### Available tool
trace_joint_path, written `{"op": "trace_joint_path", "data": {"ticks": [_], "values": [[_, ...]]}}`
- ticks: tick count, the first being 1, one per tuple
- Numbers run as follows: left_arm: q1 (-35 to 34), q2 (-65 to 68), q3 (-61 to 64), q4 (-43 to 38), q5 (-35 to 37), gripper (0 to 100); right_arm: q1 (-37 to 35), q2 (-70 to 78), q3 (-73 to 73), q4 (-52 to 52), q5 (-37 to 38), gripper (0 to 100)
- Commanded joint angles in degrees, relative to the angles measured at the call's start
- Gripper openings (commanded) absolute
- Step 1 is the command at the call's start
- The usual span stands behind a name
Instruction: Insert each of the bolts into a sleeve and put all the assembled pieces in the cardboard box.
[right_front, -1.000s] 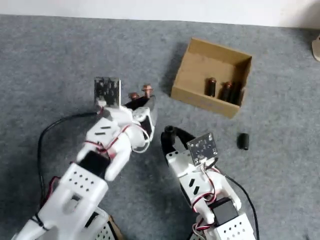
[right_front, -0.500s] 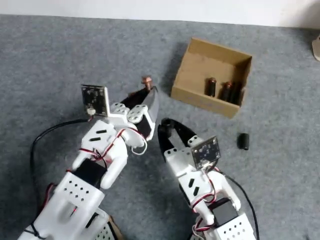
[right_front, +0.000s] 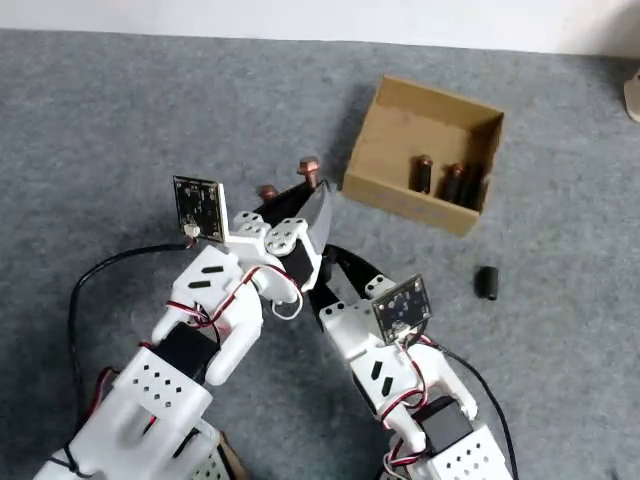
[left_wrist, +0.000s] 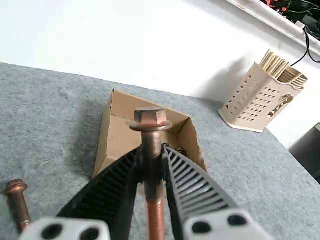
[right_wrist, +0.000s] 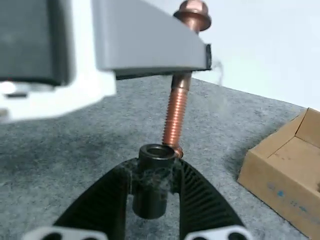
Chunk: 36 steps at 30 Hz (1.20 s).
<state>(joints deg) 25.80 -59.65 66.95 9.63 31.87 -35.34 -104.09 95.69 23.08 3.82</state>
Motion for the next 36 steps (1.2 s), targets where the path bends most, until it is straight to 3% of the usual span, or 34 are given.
{"op": "trace_joint_path", "data": {"ticks": [1, 6, 14, 23, 36], "values": [[1.19, -1.45, 0.13, 1.93, 0.18, 1, 0.75, -1.19, 4.09, -1.45, 0.70, 0.5], [1.71, -1.45, 0.22, 7.65, -4.22, 1, 4.35, -1.19, 3.91, -1.54, 0.70, 0.5], [4.88, -1.45, 0.04, 9.49, -4.22, 1, 4.62, -1.19, 4.09, -1.54, 0.70, 0.5], [-0.66, -1.54, -1.89, 1.58, -4.22, 1, 4.44, -1.19, 6.37, -1.27, 0.70, 0.5], [-0.40, -1.45, -7.08, 1.49, -4.40, 1, 4.35, -1.01, 6.99, 0.84, 0.70, 0.5]]}}
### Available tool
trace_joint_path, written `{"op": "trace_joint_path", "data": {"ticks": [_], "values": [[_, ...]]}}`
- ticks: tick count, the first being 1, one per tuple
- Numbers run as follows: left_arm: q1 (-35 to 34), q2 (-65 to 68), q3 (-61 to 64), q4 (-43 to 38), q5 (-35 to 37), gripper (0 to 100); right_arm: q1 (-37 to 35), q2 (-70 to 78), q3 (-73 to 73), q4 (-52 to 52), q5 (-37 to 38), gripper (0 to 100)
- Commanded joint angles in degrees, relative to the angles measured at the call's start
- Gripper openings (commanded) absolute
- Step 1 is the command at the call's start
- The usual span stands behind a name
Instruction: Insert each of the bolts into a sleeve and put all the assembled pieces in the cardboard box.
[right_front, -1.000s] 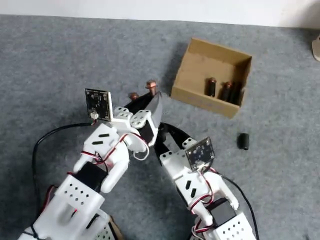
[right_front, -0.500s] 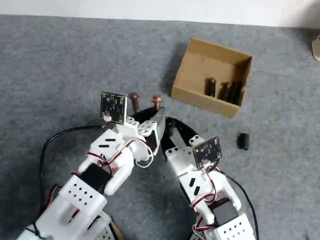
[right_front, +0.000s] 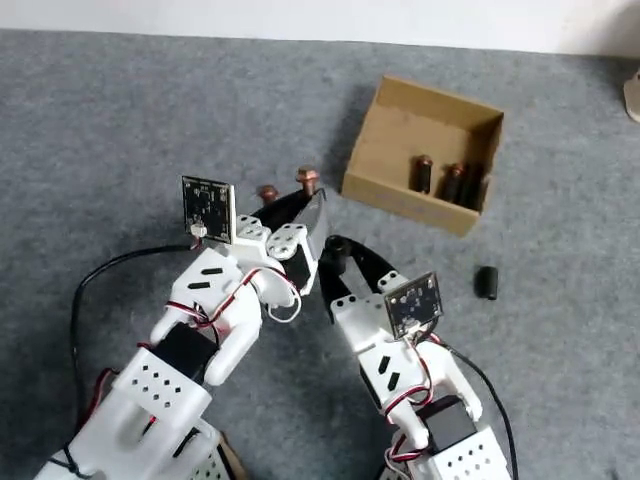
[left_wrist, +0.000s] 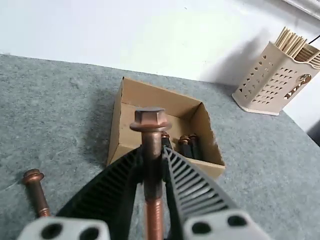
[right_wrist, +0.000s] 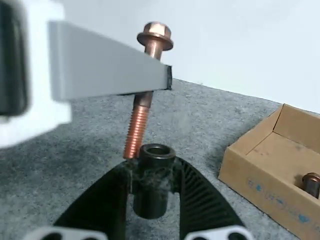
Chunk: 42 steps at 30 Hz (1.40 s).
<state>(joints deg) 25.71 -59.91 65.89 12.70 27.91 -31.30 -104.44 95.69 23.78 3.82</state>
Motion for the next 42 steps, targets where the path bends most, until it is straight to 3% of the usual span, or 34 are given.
{"op": "trace_joint_path", "data": {"ticks": [1, 18, 42], "values": [[-0.40, -1.19, -6.55, -1.58, -0.53, 1, 0.31, -0.66, 6.99, 0.13, 0.70, 0.5], [5.05, -0.66, -4.70, -1.85, -0.35, 1, 0.31, -0.75, 6.99, 0.13, 0.62, 0.5], [4.88, -0.66, 1.71, -1.76, -0.62, 1, 0.48, -0.75, 6.99, 0.13, 0.35, 0.5]]}}
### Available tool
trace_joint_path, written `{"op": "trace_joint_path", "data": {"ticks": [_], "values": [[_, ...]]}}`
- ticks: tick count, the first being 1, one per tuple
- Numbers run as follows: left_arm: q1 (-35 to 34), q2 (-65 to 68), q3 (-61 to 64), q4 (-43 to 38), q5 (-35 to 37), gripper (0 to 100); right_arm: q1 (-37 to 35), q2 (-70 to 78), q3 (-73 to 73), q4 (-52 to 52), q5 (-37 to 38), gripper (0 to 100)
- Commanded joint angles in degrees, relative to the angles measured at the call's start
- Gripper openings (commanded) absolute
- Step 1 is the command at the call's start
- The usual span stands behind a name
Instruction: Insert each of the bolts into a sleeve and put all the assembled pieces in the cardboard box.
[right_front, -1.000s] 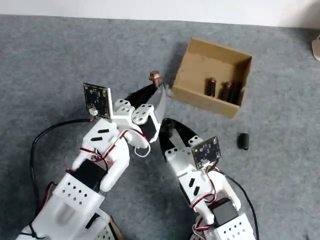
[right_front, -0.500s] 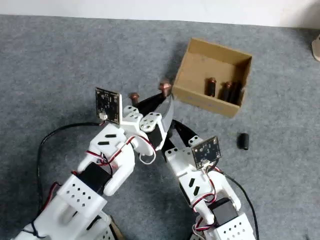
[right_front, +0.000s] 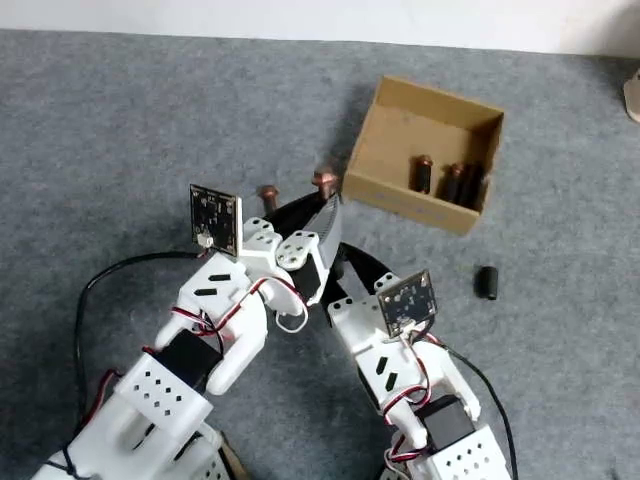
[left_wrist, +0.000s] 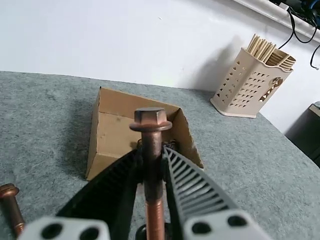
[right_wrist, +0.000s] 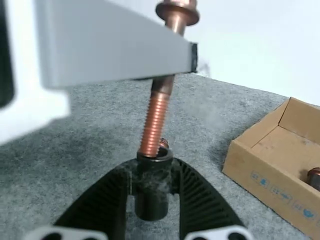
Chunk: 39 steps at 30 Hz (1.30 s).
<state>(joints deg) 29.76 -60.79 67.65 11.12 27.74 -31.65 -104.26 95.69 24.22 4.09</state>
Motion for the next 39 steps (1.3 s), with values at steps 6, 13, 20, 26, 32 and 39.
{"op": "trace_joint_path", "data": {"ticks": [6, 13, 20, 26, 32, 39], "values": [[0.66, 0.31, 0.31, -3.78, -0.62, 1, 0.66, -1.01, 6.99, -0.31, 0.00, 0.5], [0.57, 0.31, 0.40, -3.87, -1.93, 1, -0.66, -1.01, 6.99, -0.57, -0.09, 0.5], [0.57, 0.22, 3.12, -3.87, -5.27, 1, -3.38, -1.01, 7.08, -0.57, 0.26, 0.5], [0.75, 0.31, 2.51, 3.34, -5.36, 9, -0.13, -1.01, 7.16, -0.57, 0.35, 0.5], [-0.04, -0.22, 0.40, 24.88, -10.73, 29, 0.31, -1.01, 7.08, -0.57, 0.00, 0.5], [-1.36, -0.31, -0.84, 41.49, -10.99, 30, 4.26, -0.92, 7.25, -0.40, 0.00, 0.5]]}}
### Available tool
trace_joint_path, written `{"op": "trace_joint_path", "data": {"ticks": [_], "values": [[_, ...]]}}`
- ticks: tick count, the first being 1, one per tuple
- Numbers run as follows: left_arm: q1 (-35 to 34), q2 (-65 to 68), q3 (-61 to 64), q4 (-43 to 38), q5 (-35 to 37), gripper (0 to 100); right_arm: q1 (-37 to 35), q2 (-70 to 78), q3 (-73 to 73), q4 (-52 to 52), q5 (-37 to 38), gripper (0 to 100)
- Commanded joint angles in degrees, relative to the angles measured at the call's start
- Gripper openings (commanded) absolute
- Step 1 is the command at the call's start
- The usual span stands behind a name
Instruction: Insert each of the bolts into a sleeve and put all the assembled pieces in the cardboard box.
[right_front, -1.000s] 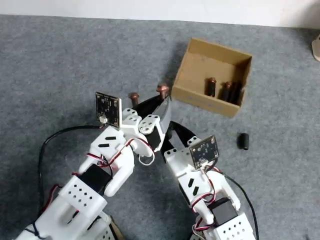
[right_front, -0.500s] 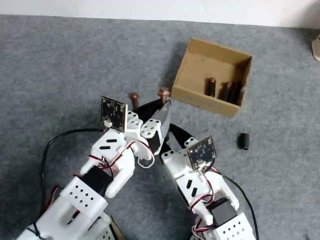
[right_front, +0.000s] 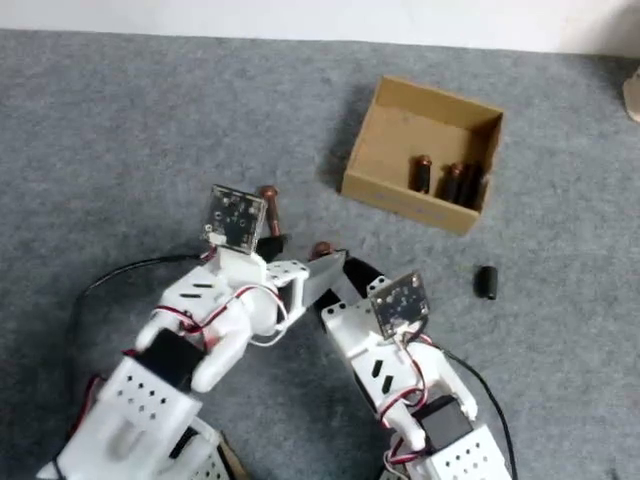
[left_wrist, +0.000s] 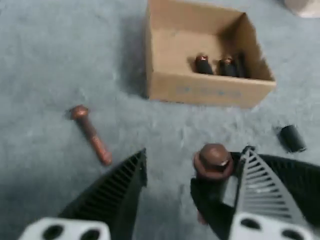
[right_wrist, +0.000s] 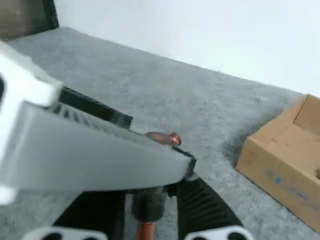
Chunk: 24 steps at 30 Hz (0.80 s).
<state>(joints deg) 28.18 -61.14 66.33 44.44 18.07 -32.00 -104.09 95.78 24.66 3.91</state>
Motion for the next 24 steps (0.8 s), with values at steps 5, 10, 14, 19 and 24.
{"op": "trace_joint_path", "data": {"ticks": [5, 10, 14, 19, 24], "values": [[-9.10, 0.04, 0.75, 13.36, -1.32, 30, 13.49, -0.92, 6.90, 0.04, 0.62, 0.5], [-24.22, 0.57, 1.63, 14.95, -1.49, 30, 15.78, -0.84, -1.80, 12.09, 2.81, 0.5], [-29.67, 0.57, 3.03, 14.77, -6.33, 29, 16.48, -0.75, -6.99, 15.16, 2.46, 0.5], [-29.85, 0.57, 7.34, 10.29, -6.68, 29, 19.82, 4.44, -7.96, 14.81, 2.46, 0.5], [-29.93, 0.57, 9.45, 7.30, -6.68, 29, 23.16, 22.73, -15.96, 9.01, 2.20, 0.5]]}}
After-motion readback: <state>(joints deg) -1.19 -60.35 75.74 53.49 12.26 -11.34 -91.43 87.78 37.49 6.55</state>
